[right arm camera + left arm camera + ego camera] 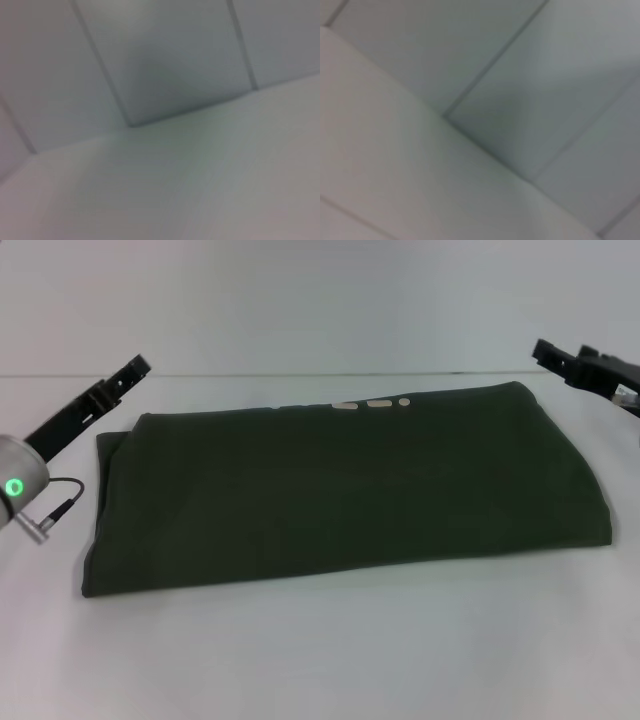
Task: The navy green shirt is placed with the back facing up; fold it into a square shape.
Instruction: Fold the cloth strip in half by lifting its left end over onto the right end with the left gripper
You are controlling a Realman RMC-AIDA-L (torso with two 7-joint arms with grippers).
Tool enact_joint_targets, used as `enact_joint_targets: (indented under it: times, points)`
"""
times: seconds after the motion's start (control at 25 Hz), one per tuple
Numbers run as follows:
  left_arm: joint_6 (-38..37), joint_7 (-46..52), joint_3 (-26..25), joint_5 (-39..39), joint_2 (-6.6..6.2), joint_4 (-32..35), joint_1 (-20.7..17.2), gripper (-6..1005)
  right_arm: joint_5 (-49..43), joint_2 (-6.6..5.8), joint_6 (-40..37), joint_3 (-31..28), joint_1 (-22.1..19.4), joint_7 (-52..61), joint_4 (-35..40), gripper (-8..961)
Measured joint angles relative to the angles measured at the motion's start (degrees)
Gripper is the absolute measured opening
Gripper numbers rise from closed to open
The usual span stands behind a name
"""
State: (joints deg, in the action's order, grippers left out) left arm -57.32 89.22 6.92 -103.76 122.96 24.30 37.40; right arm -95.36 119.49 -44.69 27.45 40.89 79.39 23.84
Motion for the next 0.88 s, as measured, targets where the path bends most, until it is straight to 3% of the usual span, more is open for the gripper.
enact_joint_targets:
  times: [0.12, 0.24, 0.4, 0.6, 0.88]
  points:
    - [-8.8, 4.0, 2.6, -1.3, -1.30, 2.2, -2.3, 814, -0.9, -0.86, -12.4, 1.6, -2.8, -2.1, 1.9, 641]
    - [-15.5, 12.0, 4.9, -6.4, -2.09, 7.2, -4.3, 947, -3.2, -1.48, -21.0, 7.4, -4.7, -4.8, 3.6, 708]
    - [-21.9, 24.1, 5.3, -15.5, -3.04, 12.2, -5.8, 953, -6.7, -0.72, -24.8, 14.5, -6.0, -9.9, 5.5, 899]
    - [-29.7, 39.6, 4.4, -27.6, -4.76, 16.9, -6.4, 960, -8.0, 0.41, -27.0, 20.9, -7.3, -18.1, 5.7, 894]
    - [-39.9, 48.8, 0.2, -31.4, -5.45, 22.5, -10.1, 950, -7.7, 0.44, -28.5, 22.6, -8.2, -19.7, 5.6, 894]
